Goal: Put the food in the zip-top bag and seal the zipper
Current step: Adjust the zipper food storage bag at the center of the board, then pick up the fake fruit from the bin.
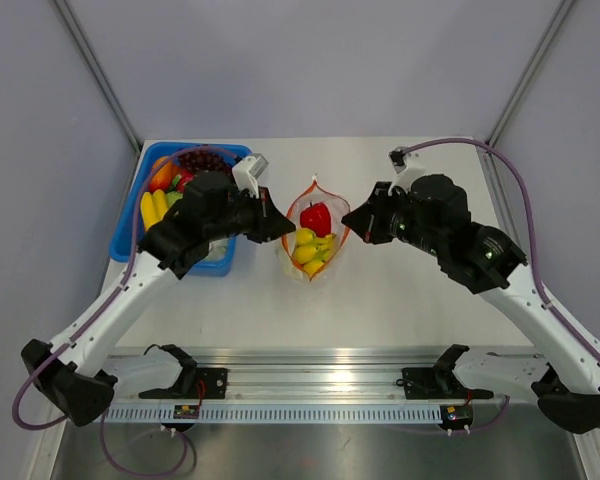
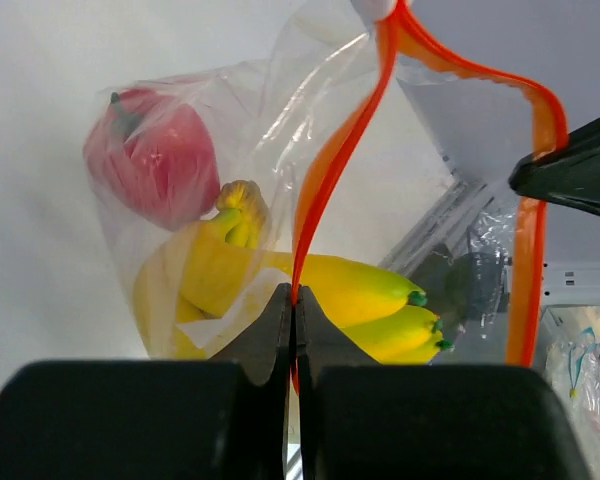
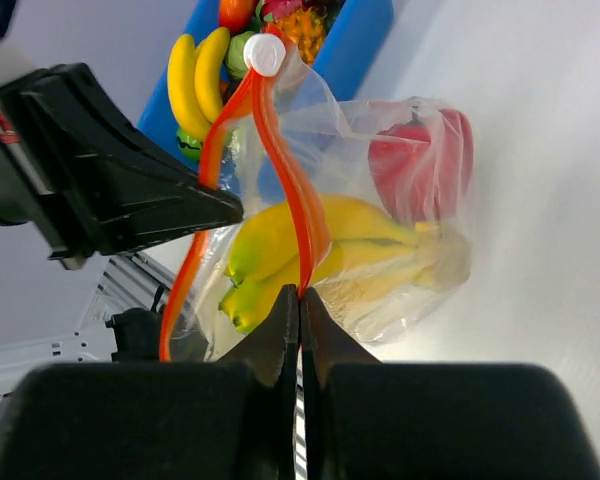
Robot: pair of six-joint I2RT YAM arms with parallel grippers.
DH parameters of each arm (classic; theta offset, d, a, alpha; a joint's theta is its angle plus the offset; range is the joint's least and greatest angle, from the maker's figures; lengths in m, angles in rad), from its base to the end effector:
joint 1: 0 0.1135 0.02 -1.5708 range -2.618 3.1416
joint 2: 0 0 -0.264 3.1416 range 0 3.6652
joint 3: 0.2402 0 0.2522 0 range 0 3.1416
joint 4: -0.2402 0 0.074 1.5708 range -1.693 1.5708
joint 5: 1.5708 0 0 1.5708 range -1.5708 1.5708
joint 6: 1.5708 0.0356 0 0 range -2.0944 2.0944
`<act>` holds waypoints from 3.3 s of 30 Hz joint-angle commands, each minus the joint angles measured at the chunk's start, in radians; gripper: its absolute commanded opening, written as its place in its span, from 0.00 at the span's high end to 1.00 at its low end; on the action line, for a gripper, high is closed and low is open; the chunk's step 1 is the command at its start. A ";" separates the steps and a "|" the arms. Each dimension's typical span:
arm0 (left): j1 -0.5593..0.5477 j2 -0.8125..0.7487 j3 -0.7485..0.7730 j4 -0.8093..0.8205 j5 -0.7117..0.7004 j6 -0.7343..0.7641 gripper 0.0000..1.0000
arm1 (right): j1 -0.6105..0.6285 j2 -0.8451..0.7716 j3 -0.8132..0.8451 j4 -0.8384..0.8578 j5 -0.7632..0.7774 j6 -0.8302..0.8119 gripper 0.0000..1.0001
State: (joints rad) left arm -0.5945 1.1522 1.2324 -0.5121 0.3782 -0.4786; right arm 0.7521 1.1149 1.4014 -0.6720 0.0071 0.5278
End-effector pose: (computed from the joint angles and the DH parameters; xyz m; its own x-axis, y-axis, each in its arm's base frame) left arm 0.1992 -0.1505 0.3893 -0.6755 -0.0599 -0.7350 0.5489 0.6246 -0.5554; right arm 0.1633 0.1524 0.4361 -0.5789 0.1481 -0.8019 -0.4477 0.7641 0.4644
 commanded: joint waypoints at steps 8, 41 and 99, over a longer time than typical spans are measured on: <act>-0.021 0.163 -0.147 0.014 0.018 0.014 1.00 | 0.004 0.140 -0.196 -0.003 0.027 0.041 1.00; -0.108 0.179 0.053 -0.042 -0.012 0.054 1.00 | 0.004 -0.012 -0.115 0.000 0.078 0.024 1.00; 0.587 0.419 0.232 -0.115 -0.673 0.015 0.27 | 0.007 0.111 -0.137 0.117 -0.093 0.029 1.00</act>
State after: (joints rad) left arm -0.0280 1.5845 1.3567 -0.6876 -0.2703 -0.5049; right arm 0.7536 1.2465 1.2209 -0.5961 -0.0719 0.5724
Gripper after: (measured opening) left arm 0.739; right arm 0.011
